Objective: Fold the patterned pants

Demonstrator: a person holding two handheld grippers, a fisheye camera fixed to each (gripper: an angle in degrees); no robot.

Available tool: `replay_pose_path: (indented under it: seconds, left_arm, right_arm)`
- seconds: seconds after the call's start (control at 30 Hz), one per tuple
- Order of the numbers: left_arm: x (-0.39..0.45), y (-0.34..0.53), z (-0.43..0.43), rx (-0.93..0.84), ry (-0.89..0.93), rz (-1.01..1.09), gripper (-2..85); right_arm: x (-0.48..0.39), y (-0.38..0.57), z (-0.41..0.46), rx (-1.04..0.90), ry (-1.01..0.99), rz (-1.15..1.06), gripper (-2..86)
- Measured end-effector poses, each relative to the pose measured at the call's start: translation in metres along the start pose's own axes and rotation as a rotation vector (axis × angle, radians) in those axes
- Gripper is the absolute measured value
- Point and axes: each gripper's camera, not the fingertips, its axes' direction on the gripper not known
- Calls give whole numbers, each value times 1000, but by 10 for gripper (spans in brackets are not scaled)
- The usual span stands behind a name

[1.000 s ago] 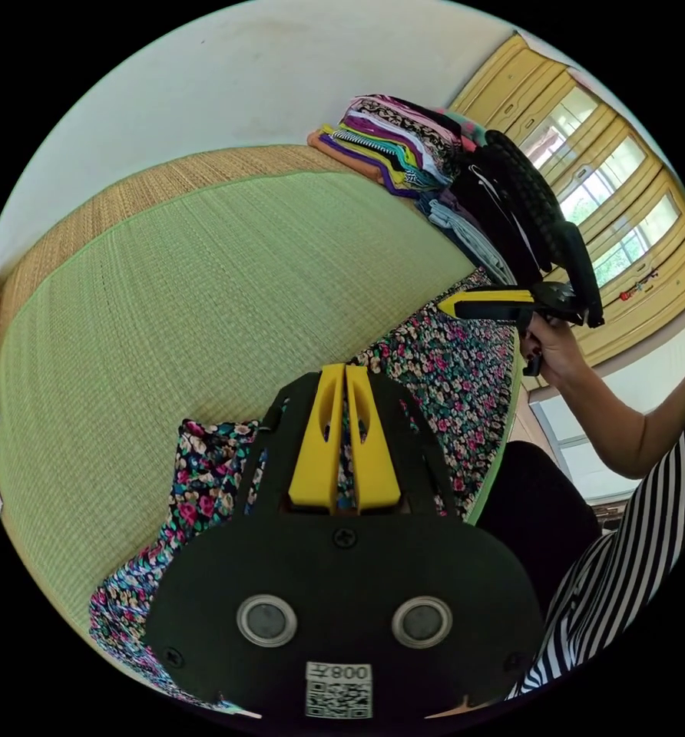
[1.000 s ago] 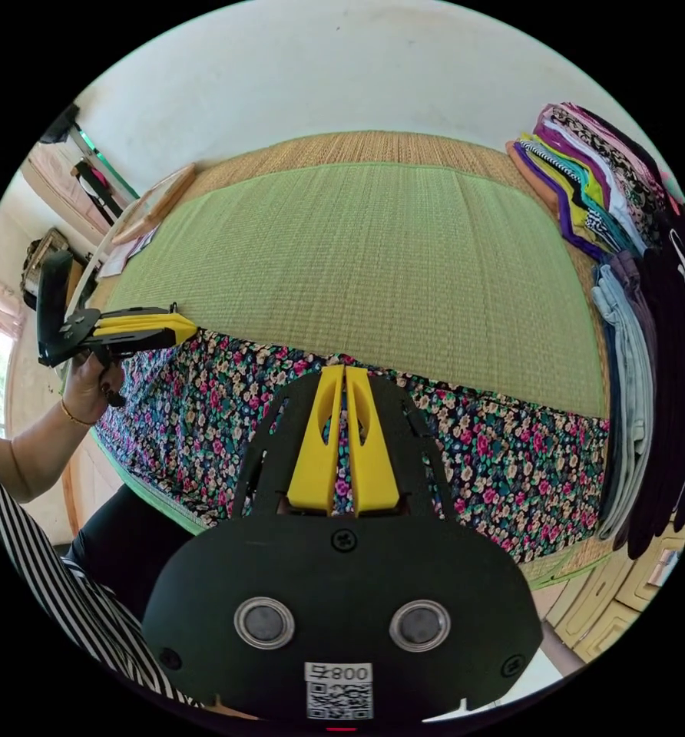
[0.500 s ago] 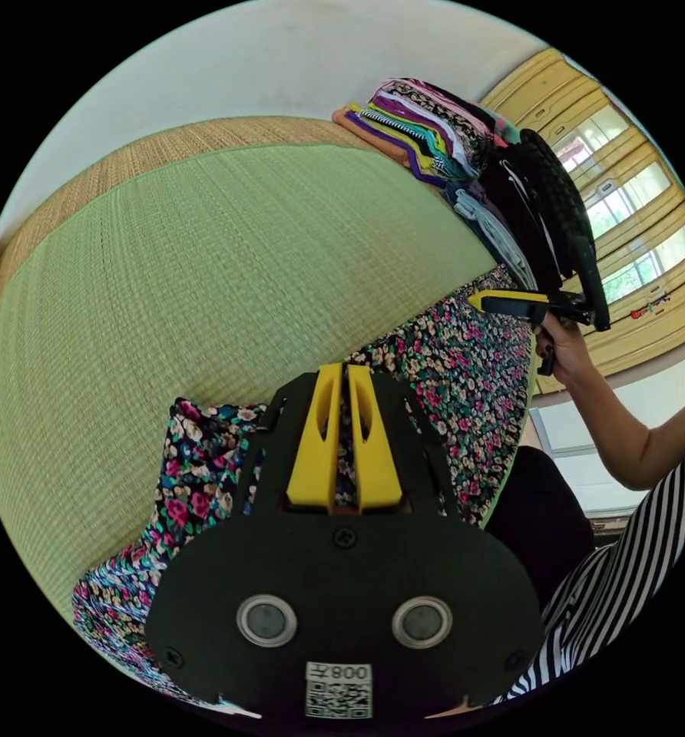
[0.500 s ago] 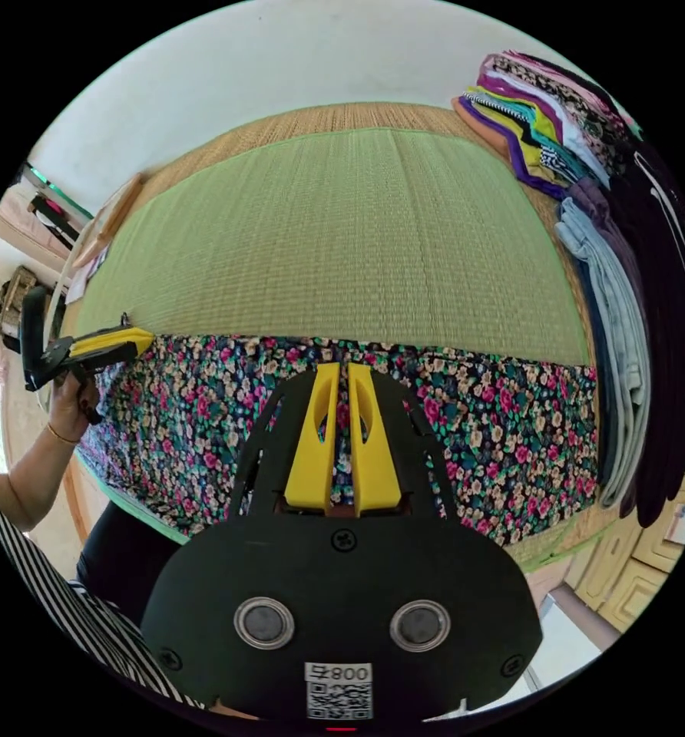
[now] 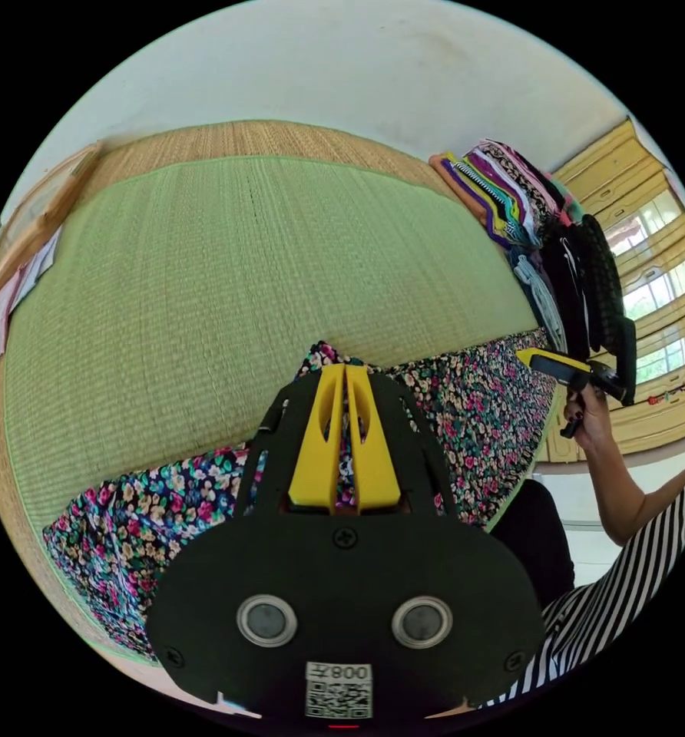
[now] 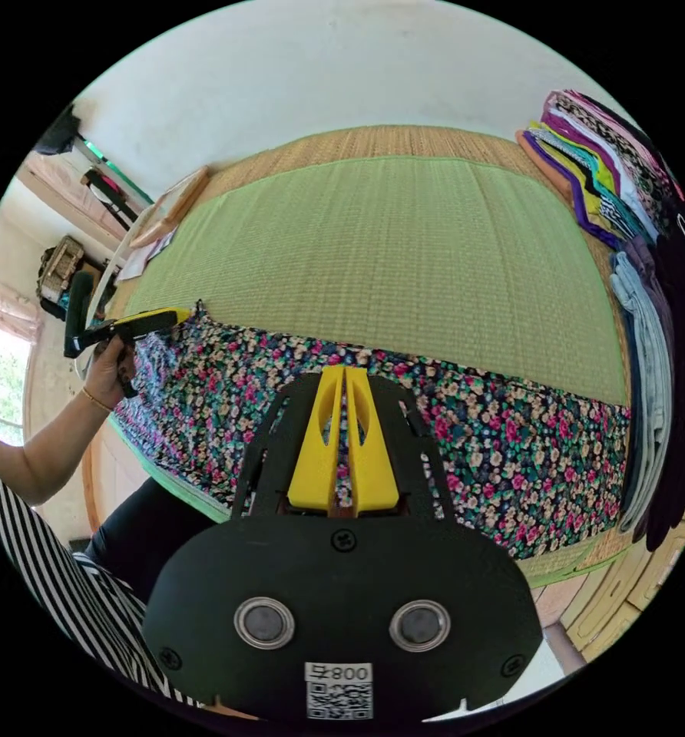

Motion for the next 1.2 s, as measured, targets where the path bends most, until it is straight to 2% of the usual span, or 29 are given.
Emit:
replay_pose_path:
  seconds: [0.1, 0.3, 0.43, 0.5, 0.57, 0.67, 0.77, 0.8, 0.97, 1.03, 1.2]
  left_arm:
    - [-4, 0, 9, -80, 43, -26, 1]
    - [-25, 54, -38, -40, 32, -164, 1]
    - [-50, 109, -57, -98, -76, -316, 2]
    - [-61, 126, -52, -180, -113, -402, 2]
    - [-63, 135, -58, -138, -47, -413, 2]
    - [-53, 137, -67, -122, -150, -372, 1]
    - [-55, 140, -48, -250, -187, -348, 1]
    - [-57, 141, -51, -203, -167, -365, 1]
    - [-46, 141, -49, -192, -175, -327, 1]
    - [-48, 142, -32, -253, -138, -344, 1]
    - [-40, 131, -35, -163, -93, -309, 2]
  right_arm:
    - [-30, -10, 17, -54, -108, -105, 0]
    - [-108, 3, 45, -183, -265, -323, 0]
    - [-144, 29, 80, -311, -187, -432, -2]
    - [-144, 36, 86, -299, -178, -411, -1]
    - [-143, 36, 86, -324, -193, -400, 0]
    - [-146, 39, 77, -292, -163, -397, 0]
    - [-149, 47, 90, -310, -147, -382, 0]
    - [-148, 51, 98, -312, -141, -363, 0]
    - [-149, 62, 94, -280, -112, -340, 1]
    - [-137, 72, 96, -271, -117, -275, 1]
    - [-77, 95, 74, -147, -160, -30, 5]
